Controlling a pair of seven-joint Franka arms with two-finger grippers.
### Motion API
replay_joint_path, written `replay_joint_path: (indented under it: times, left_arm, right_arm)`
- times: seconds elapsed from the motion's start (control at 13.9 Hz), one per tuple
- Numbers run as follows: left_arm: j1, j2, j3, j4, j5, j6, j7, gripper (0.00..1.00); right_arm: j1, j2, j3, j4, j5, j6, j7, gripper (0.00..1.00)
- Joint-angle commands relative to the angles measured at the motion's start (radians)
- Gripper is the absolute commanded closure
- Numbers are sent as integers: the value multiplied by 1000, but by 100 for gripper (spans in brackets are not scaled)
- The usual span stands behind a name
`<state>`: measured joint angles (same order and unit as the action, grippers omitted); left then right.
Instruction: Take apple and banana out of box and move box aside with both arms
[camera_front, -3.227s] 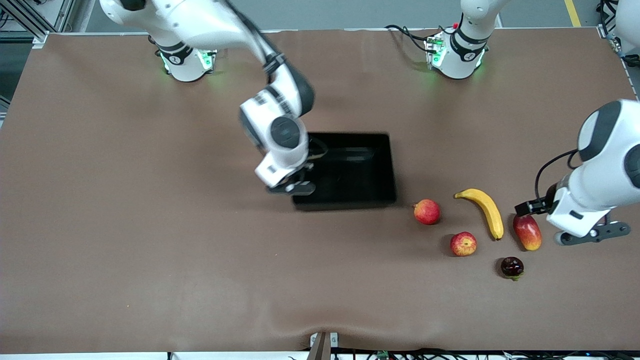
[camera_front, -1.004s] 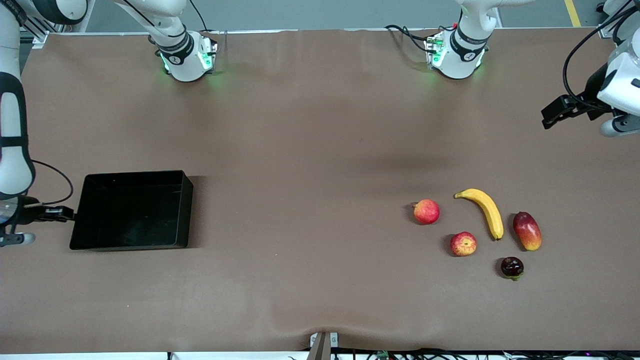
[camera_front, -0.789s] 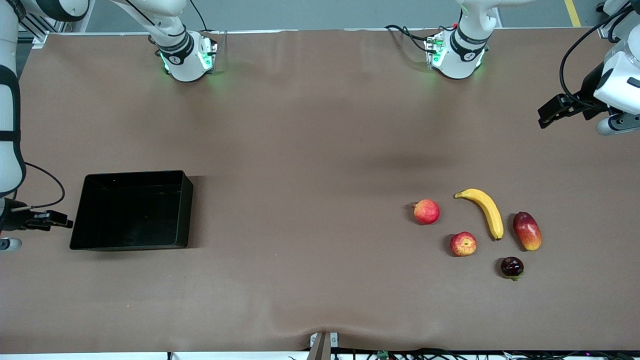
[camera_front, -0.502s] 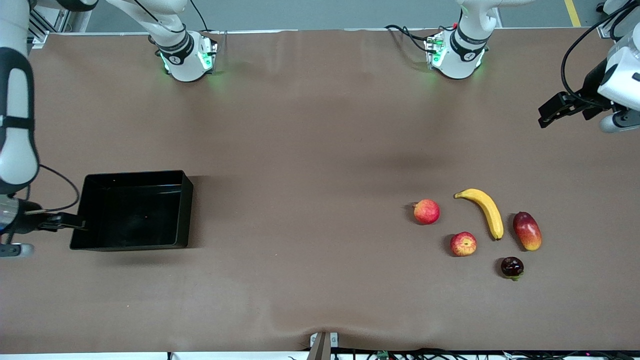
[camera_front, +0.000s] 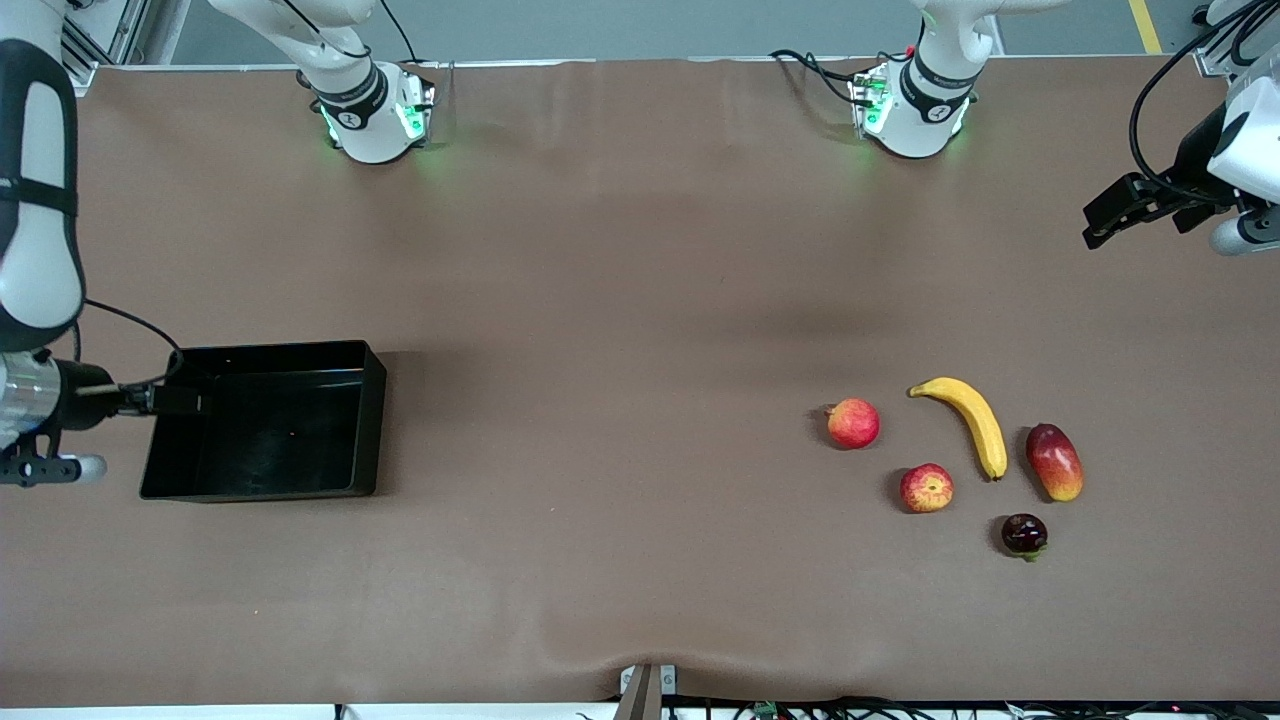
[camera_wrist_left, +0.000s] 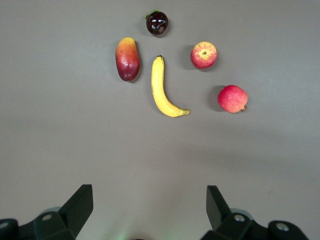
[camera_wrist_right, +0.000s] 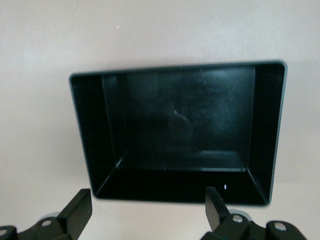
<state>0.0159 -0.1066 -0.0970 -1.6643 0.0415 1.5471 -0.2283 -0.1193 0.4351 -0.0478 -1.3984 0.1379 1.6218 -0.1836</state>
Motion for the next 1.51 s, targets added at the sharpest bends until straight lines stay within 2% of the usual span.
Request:
replay_joint_path:
  times: [0.0, 0.72, 0.93, 1.22, 1.29, 1.43]
  left_arm:
    - [-7, -4, 6, 15, -18, -33, 12, 0]
    - [-13, -15, 3, 20, -20, -71, 11, 0]
    - [-13, 4, 5, 64, -18, -73, 7, 0]
    - [-14, 7, 3, 67, -17, -76, 7, 0]
    - [-14, 8, 3, 69, -15, -76, 7, 0]
    - [-13, 7, 3, 69, -20, -82, 6, 0]
  right_arm:
    - [0, -79, 5, -19, -7, -51, 13, 0]
    - [73, -349, 6, -73, -40, -178, 118, 0]
    - [73, -407, 6, -83, -76, -227, 121, 0]
    - [78, -535, 8, -206, -80, -217, 121, 0]
    - [81, -547, 11, -212, -80, -227, 124, 0]
    - [84, -550, 61, -209, -80, -247, 211, 0]
